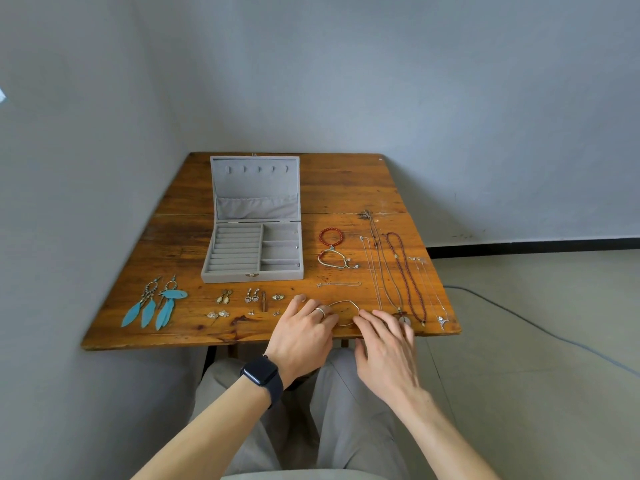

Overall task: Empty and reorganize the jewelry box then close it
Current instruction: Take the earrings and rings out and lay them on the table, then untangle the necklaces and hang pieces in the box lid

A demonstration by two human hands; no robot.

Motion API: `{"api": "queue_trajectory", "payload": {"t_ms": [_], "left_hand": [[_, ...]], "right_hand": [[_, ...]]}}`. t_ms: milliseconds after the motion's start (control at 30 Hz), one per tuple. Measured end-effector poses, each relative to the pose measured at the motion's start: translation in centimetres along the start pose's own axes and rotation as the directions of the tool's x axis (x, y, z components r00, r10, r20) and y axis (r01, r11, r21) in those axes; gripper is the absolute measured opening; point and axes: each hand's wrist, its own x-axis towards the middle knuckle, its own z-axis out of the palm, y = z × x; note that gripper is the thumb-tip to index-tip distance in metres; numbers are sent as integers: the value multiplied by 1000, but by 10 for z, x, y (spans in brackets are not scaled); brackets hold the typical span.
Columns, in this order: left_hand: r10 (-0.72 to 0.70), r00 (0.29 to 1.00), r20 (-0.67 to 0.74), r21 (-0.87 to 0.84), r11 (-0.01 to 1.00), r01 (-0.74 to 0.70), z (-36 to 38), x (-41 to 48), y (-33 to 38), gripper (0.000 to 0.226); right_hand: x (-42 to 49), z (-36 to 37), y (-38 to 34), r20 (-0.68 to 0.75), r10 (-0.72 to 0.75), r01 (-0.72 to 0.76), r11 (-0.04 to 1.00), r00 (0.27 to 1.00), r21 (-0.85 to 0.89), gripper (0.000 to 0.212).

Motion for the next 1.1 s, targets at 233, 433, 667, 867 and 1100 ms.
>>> {"api": "queue_trajectory", "payload": {"t_ms": [233, 433, 667, 867, 1100], "left_hand": [[-33, 998, 47, -24, 999, 34, -3, 2, -1, 32], [-63, 997, 34, -115, 991, 67, -6, 13, 9, 44], [6, 988, 155, -223, 974, 29, 1, 49, 45, 66], [85, 938, 337, -175, 984, -26, 15, 87, 80, 86], [93, 900, 426, -82, 995, -64, 29, 93, 79, 82]], "right_hand": [[1, -9, -4, -7, 2, -1, 995, 1000, 104, 44], [-19, -22, 26, -121, 172, -132, 950, 978, 281, 36], [-39, -30, 88, -139, 412, -381, 901, 900, 206, 44], [-24, -34, 107, -12, 380, -378, 923, 925, 72, 60], [-23, -34, 124, -52, 248, -242, 966, 967, 91, 36]]}}
